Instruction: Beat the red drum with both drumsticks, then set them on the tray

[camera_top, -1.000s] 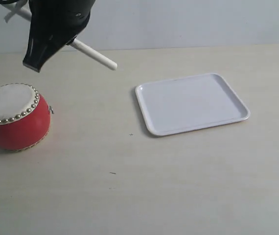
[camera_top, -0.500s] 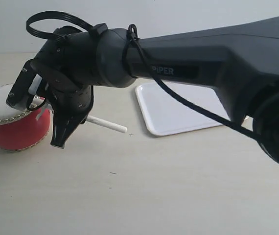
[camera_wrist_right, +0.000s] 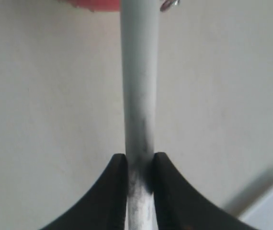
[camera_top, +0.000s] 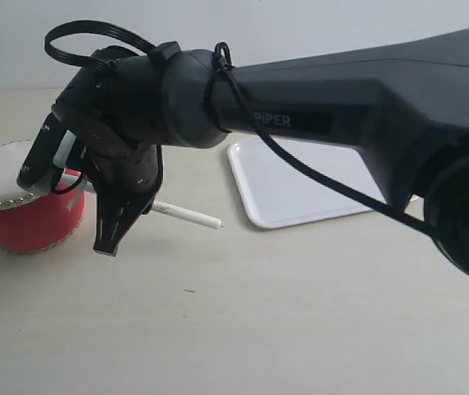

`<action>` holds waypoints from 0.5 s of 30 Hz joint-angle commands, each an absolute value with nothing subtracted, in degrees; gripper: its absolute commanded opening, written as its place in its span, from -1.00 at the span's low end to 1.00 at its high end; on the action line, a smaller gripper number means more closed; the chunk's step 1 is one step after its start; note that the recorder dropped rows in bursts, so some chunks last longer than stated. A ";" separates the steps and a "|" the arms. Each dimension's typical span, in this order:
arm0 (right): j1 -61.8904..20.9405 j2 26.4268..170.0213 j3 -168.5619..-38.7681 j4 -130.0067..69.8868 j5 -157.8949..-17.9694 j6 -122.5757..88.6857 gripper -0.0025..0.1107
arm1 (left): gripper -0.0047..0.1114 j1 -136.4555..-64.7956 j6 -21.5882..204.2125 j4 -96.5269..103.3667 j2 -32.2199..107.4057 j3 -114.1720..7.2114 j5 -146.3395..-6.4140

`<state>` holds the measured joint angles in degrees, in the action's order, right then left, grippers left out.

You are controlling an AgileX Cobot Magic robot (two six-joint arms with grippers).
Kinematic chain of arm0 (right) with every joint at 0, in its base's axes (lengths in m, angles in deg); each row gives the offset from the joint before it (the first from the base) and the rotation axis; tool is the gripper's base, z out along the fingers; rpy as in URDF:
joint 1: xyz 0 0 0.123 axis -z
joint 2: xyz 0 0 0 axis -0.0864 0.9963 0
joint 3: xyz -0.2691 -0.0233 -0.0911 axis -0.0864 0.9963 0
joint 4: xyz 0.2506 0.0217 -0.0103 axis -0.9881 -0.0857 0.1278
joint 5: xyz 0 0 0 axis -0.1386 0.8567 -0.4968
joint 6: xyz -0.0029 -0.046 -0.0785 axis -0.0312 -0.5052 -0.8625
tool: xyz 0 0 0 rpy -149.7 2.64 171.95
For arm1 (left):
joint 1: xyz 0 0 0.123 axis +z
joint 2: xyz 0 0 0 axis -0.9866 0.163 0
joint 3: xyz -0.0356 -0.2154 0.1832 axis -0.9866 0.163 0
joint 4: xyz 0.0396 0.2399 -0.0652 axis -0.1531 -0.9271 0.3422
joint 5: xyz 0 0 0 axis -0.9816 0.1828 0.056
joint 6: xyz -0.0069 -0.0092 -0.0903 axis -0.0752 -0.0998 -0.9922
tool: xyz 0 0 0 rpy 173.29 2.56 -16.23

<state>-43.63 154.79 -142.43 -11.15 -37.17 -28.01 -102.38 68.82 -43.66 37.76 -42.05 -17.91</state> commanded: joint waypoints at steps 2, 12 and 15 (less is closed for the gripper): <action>-43.70 148.30 -142.67 -11.08 -41.22 -24.98 -0.96 | -0.92 -102.36 74.19 -40.03 38.61 -42.28 -22.09; -43.70 140.35 -142.67 -6.68 -41.20 -19.15 -0.96 | -0.92 -102.36 77.73 -35.98 53.44 -42.28 -13.38; -43.70 139.93 -142.67 -6.66 -41.20 -19.02 -0.96 | -0.92 -102.36 79.29 -35.98 57.36 -42.28 -9.56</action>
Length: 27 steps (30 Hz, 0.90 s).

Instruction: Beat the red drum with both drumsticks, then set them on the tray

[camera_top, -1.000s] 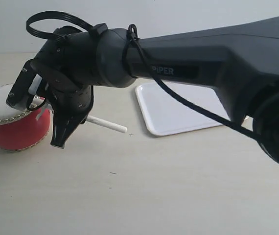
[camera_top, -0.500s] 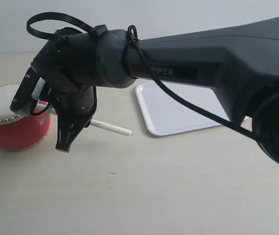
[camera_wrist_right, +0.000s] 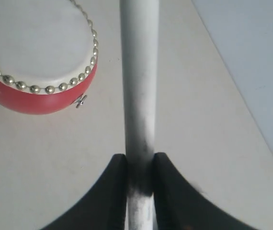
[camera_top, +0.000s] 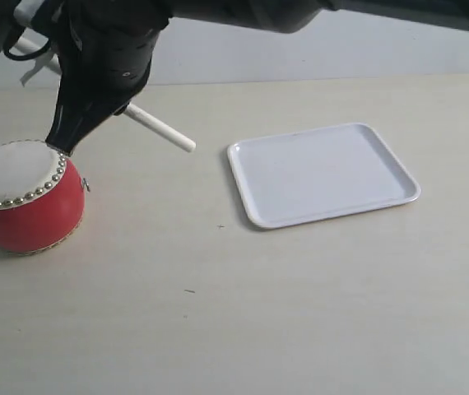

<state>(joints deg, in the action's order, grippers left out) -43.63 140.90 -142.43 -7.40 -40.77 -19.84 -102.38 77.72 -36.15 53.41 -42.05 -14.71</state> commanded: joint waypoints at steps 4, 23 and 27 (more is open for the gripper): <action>-43.70 141.28 -142.67 -7.01 -41.37 -19.02 -0.96 | -0.92 -102.36 79.26 -35.98 58.94 -42.28 -8.73; -43.70 158.09 -142.67 -7.01 -40.85 -21.15 -0.96 | -0.92 -102.36 68.74 -38.04 35.28 -47.14 -21.33; -43.70 154.40 -142.67 -7.01 -40.85 -21.15 -0.96 | -0.92 -102.36 68.74 -36.63 33.04 -47.14 -24.02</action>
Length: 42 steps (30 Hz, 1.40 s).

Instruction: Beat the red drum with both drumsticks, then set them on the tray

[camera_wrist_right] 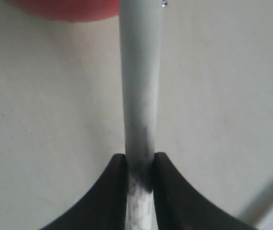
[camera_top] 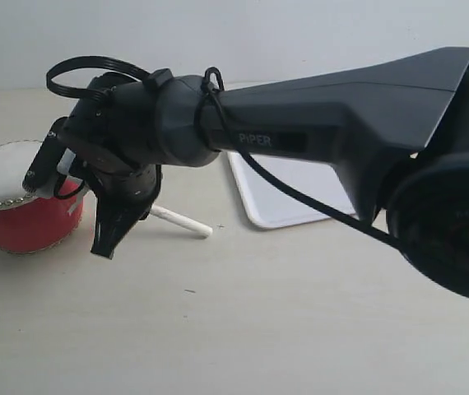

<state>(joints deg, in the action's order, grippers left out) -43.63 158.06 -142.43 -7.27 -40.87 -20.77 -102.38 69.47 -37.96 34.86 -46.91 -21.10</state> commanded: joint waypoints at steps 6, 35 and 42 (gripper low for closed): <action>-43.60 144.89 -142.67 -5.93 -40.85 -18.06 -0.96 | -0.92 -102.36 68.74 -25.62 33.11 -47.14 -33.47; -34.19 128.35 -142.54 -0.78 -31.60 -13.06 -0.96 | -0.92 -114.56 56.67 -3.31 50.43 -46.94 -86.39; -32.09 128.46 -140.47 -0.40 -31.25 -11.51 -0.96 | -0.92 -115.48 45.11 -9.96 56.88 -46.94 -92.37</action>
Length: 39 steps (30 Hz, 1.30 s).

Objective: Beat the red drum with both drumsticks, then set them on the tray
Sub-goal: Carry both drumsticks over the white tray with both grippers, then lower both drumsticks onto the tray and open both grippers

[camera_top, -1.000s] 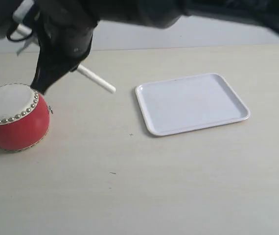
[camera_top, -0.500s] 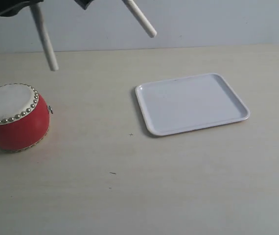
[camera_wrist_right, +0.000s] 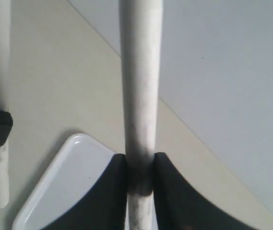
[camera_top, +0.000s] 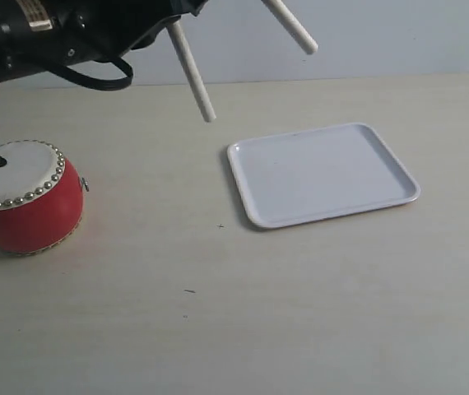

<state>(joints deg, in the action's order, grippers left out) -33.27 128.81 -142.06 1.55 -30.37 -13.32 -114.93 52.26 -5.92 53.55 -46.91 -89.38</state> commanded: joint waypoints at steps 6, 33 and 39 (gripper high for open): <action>-27.50 128.46 -133.17 -1.46 -36.10 -8.88 -0.96 | -0.92 -115.59 24.78 -24.17 62.03 -48.51 -99.42; -19.31 144.59 -122.01 -5.20 -58.89 -8.09 -0.96 | -0.92 -112.87 -9.07 -45.90 89.88 -63.21 -110.30; -18.03 147.21 -122.01 -4.64 -59.32 -8.09 -0.96 | -0.92 -112.62 -9.07 -46.04 91.88 -65.52 -109.37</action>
